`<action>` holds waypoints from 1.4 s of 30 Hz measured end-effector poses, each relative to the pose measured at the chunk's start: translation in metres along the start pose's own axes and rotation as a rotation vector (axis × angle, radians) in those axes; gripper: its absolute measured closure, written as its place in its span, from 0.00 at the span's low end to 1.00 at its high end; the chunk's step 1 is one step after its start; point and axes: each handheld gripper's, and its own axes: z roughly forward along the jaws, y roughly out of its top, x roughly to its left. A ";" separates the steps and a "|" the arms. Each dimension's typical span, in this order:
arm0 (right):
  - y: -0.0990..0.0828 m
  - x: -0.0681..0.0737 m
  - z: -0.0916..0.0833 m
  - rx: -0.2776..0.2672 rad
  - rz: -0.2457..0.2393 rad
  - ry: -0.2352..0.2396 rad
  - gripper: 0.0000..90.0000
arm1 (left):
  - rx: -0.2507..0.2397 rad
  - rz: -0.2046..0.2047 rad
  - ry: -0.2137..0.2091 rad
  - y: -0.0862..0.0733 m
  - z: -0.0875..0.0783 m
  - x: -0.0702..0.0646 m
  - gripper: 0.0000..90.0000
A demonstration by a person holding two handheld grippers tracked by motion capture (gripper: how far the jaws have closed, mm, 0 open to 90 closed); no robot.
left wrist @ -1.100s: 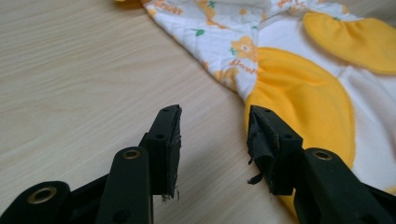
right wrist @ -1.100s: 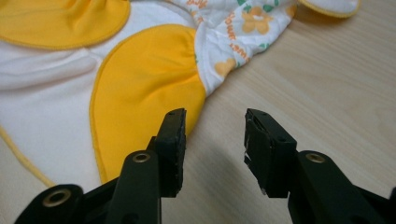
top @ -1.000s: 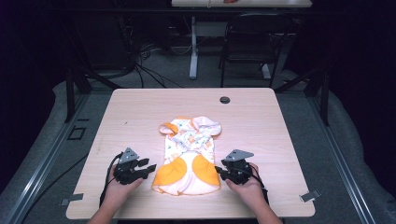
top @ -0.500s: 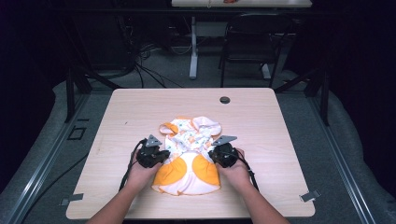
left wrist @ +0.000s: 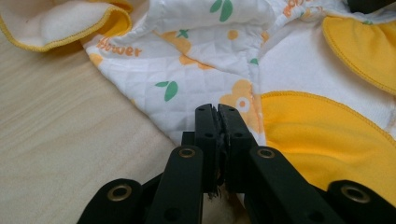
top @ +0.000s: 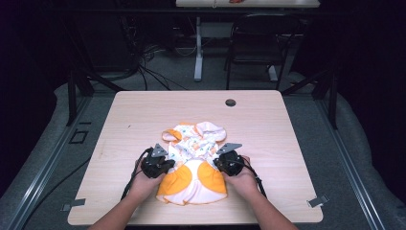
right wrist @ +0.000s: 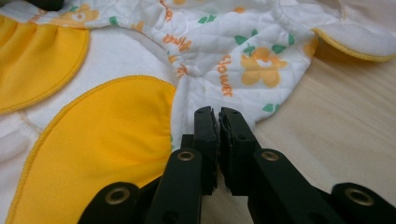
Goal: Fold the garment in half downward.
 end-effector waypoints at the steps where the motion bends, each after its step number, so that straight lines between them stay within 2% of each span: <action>1: -0.001 0.001 -0.001 -0.002 0.001 0.006 0.95 | 0.001 -0.001 -0.006 -0.002 -0.002 0.000 0.97; 5: -0.006 0.007 -0.007 0.011 -0.018 0.030 0.95 | 0.003 0.001 -0.020 -0.005 -0.005 -0.001 0.97; 7: -0.008 0.010 -0.008 0.004 -0.023 0.031 0.95 | -0.001 -0.007 -0.028 -0.008 -0.007 -0.003 0.97; 8: -0.009 0.013 -0.010 0.014 -0.044 0.035 0.95 | 0.001 -0.013 -0.048 -0.011 -0.010 -0.003 0.97; 13: -0.011 0.019 -0.014 0.031 -0.071 0.049 0.96 | 0.000 -0.032 -0.067 -0.017 -0.016 -0.006 0.97; 16: -0.015 0.024 -0.017 0.032 -0.073 0.061 0.96 | 0.007 -0.016 -0.072 -0.021 -0.021 -0.009 0.97; 23: -0.019 0.031 -0.023 0.041 -0.087 0.081 0.96 | 0.022 -0.011 -0.083 -0.024 -0.025 -0.014 0.97; 28: -0.017 0.029 -0.024 0.069 -0.084 0.113 0.95 | 0.051 -0.007 -0.101 -0.023 -0.027 -0.016 0.96; 31: -0.013 0.027 -0.024 0.087 -0.074 0.131 0.92 | 0.069 -0.001 -0.104 -0.018 -0.026 -0.015 0.94; 34: -0.001 0.020 -0.027 0.072 -0.067 0.138 0.91 | 0.045 -0.011 -0.085 -0.003 -0.028 -0.005 0.94; 35: -0.001 0.020 -0.027 0.072 -0.067 0.138 0.91 | 0.045 -0.011 -0.085 -0.003 -0.028 -0.005 0.94; 37: 0.012 0.011 -0.027 0.071 -0.083 0.119 0.93 | 0.033 -0.008 -0.076 0.013 -0.027 0.004 0.94; 39: 0.021 0.004 -0.025 0.065 -0.074 0.103 0.94 | 0.016 -0.020 -0.085 0.025 -0.025 0.012 0.94; 40: 0.021 0.004 -0.025 0.065 -0.074 0.103 0.94 | 0.016 -0.020 -0.085 0.025 -0.025 0.012 0.94; 42: 0.037 -0.009 -0.021 0.045 -0.053 0.098 0.94 | 0.019 -0.012 -0.069 0.039 -0.020 0.020 0.94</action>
